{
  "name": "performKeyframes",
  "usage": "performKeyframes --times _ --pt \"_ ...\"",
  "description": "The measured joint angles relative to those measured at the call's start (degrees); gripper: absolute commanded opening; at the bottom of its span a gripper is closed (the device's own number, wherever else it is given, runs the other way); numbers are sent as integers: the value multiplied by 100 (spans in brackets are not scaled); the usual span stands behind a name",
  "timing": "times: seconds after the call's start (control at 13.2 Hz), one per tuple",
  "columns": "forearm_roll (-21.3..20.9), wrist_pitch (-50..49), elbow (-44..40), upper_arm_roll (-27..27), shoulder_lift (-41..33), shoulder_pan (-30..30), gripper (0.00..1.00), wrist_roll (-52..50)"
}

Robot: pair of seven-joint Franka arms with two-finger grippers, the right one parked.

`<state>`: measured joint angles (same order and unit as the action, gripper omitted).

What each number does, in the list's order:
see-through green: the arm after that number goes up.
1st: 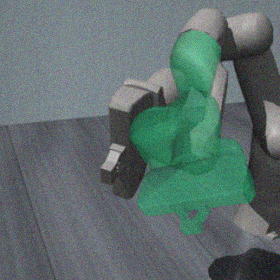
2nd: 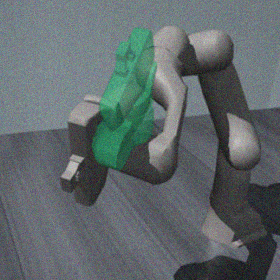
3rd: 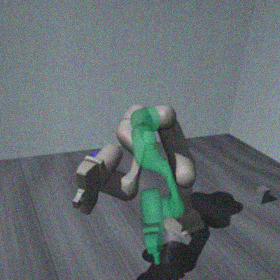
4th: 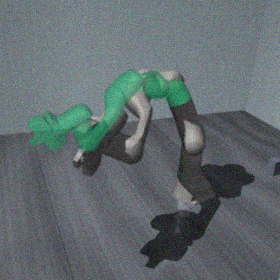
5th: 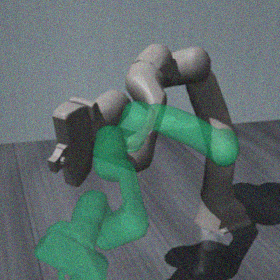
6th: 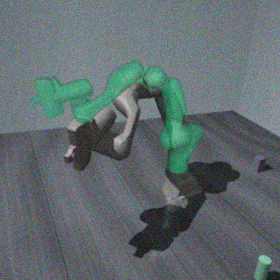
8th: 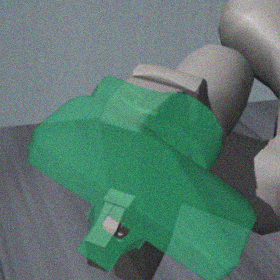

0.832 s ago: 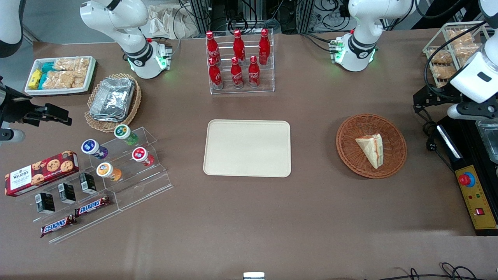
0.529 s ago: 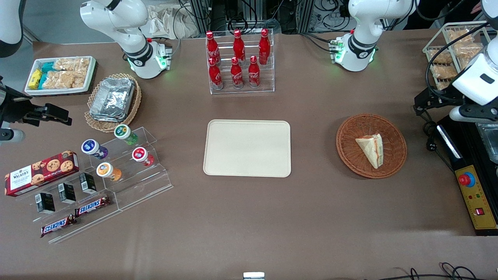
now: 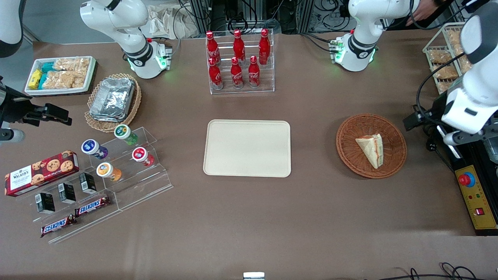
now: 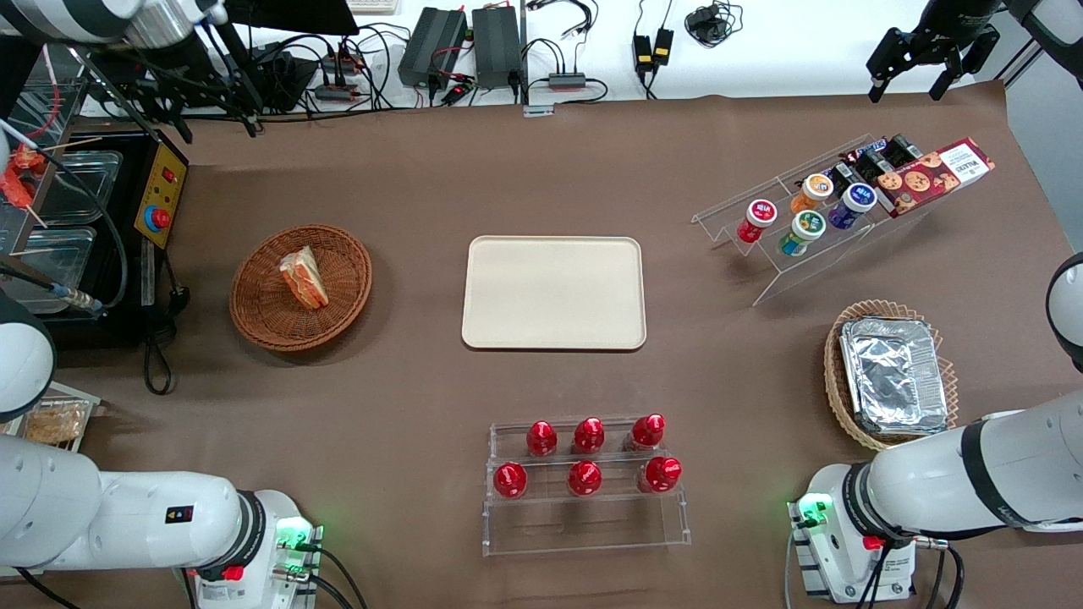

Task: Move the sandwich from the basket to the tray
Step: 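Move the left gripper over the wrapped sandwich in the wicker basket, then lower the left gripper onto the sandwich and close on it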

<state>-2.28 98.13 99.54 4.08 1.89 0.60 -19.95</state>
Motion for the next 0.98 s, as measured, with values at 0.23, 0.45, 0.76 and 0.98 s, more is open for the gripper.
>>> performKeyframes --times 0.23,0.45,0.76,0.98 --pt "-25 907 923 3 -13 0 100 -719" --pt "-30 2313 2059 10 17 1 100 -1186" --pt "-30 2977 2708 0 291 -2 100 -1389" --pt "-30 2979 2731 -1 367 -2 100 -1515"
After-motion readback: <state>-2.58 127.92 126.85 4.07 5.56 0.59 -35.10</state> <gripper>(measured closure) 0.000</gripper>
